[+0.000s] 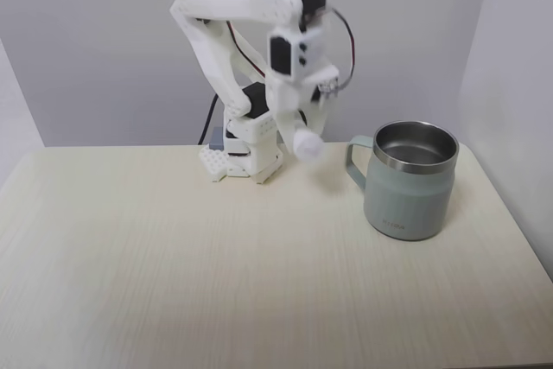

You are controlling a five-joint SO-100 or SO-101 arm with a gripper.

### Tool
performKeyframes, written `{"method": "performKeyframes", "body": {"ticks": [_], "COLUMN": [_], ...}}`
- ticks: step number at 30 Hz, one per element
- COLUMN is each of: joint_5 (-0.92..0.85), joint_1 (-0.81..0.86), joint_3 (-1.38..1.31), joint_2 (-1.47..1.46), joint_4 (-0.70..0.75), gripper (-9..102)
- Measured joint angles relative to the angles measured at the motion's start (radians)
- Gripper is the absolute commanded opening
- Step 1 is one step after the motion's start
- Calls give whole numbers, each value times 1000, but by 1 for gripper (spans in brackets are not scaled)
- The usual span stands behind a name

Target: Grasp a dressing and put it in the cup.

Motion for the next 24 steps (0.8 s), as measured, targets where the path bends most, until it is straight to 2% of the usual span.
{"method": "performKeyframes", "body": {"ticks": [10, 21, 24], "joint_5": [11, 290, 360], "joint_1": [3, -204, -225], "joint_3": [319, 643, 703], "joint_2": [100, 414, 506], "joint_4": [43, 23, -25], "gripper": [0, 0, 0]}}
